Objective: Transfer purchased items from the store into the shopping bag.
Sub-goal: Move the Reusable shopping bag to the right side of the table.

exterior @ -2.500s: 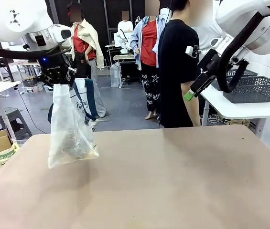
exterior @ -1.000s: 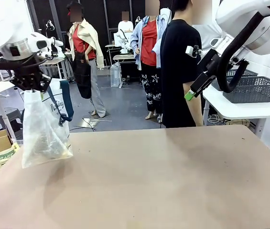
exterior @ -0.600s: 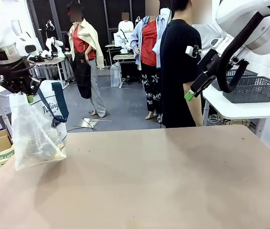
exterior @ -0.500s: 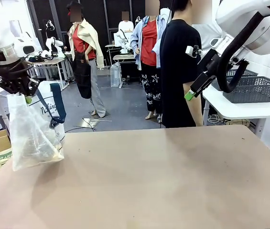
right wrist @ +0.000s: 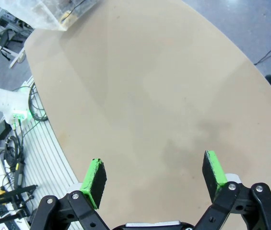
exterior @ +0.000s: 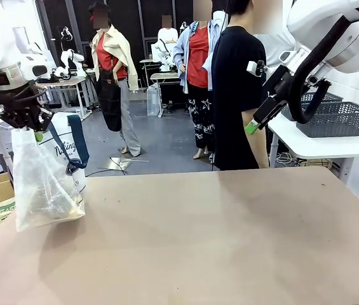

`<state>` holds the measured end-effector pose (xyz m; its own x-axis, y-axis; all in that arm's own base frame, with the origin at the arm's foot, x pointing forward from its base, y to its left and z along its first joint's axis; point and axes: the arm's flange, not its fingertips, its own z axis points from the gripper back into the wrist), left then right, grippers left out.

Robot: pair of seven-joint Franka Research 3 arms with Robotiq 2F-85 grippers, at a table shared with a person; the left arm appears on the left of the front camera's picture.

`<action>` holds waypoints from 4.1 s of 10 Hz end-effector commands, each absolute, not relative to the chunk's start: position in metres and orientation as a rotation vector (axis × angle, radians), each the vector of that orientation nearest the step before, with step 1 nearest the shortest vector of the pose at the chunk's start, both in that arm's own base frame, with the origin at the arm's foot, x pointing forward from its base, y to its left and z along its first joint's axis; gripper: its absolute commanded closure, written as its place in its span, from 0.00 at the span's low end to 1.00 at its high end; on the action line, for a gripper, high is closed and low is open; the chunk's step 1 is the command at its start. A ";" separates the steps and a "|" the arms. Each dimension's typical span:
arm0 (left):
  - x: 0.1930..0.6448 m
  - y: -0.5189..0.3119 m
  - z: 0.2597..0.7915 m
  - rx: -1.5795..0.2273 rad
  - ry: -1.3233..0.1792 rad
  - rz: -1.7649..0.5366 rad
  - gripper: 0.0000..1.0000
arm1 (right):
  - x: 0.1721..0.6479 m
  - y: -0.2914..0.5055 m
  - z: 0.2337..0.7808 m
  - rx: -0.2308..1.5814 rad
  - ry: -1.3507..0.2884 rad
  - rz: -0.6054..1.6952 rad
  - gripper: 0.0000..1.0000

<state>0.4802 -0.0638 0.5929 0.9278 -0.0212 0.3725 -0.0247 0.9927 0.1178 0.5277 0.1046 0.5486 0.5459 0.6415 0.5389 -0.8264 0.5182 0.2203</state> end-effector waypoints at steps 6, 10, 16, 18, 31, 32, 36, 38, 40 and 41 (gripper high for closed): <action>0.487 -0.035 0.591 0.129 -0.454 -0.019 1.00 | 0.531 0.106 0.551 0.483 -0.404 0.903 0.00; 0.496 -0.008 0.581 0.115 -0.457 -0.061 1.00 | 0.531 0.106 0.551 0.483 -0.404 0.903 0.00; 0.501 0.015 0.553 0.077 -0.428 -0.105 1.00 | 0.531 0.106 0.551 0.483 -0.404 0.903 0.00; 0.501 0.019 0.549 0.079 -0.410 -0.102 1.00 | 0.531 0.106 0.551 0.483 -0.404 0.903 0.00; 0.490 0.005 0.567 0.094 -0.429 -0.077 0.00 | 0.531 0.106 0.551 0.483 -0.404 0.903 0.00; 0.488 0.004 0.569 0.093 -0.435 -0.081 0.00 | 0.531 0.106 0.551 0.483 -0.404 0.903 0.00; 0.485 -0.001 0.573 0.091 -0.445 -0.097 0.00 | 0.531 0.106 0.551 0.483 -0.404 0.903 0.00; 0.484 -0.003 0.573 0.094 -0.445 -0.102 0.00 | 0.531 0.106 0.551 0.483 -0.404 0.903 0.00; 0.481 -0.003 0.574 0.099 -0.448 -0.098 0.00 | 0.531 0.106 0.551 0.483 -0.404 0.903 0.00; 0.478 -0.002 0.575 0.099 -0.449 -0.092 0.00 | 0.531 0.106 0.551 0.483 -0.404 0.903 0.00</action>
